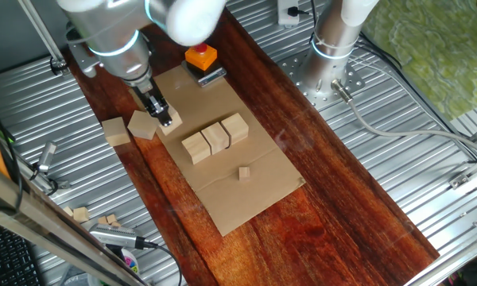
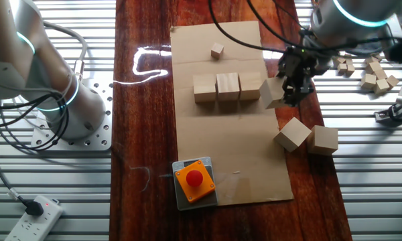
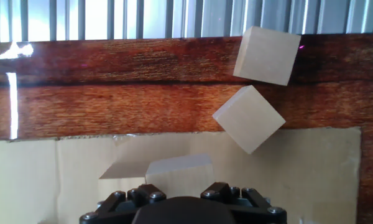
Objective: Stack the blocks into a pyramid shape
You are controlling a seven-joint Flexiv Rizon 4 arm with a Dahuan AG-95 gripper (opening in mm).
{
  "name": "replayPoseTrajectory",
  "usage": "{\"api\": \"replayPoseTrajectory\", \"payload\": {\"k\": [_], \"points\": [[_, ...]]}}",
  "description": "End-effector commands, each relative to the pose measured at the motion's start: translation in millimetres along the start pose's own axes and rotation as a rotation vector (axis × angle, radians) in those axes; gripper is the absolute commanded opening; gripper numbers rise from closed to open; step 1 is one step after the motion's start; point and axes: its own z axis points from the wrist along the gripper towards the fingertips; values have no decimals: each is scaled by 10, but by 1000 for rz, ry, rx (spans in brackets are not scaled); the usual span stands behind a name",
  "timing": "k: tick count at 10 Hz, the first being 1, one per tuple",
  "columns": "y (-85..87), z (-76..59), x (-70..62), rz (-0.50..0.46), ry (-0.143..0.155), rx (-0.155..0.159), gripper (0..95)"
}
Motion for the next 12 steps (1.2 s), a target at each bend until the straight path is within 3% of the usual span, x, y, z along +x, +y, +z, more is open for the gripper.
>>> {"api": "replayPoseTrajectory", "payload": {"k": [1,8,12], "points": [[-12,-4,-2,0,-6,4,0],[-12,-4,-2,-6,-7,0,0],[-12,-4,-2,-36,14,-2,0]]}}
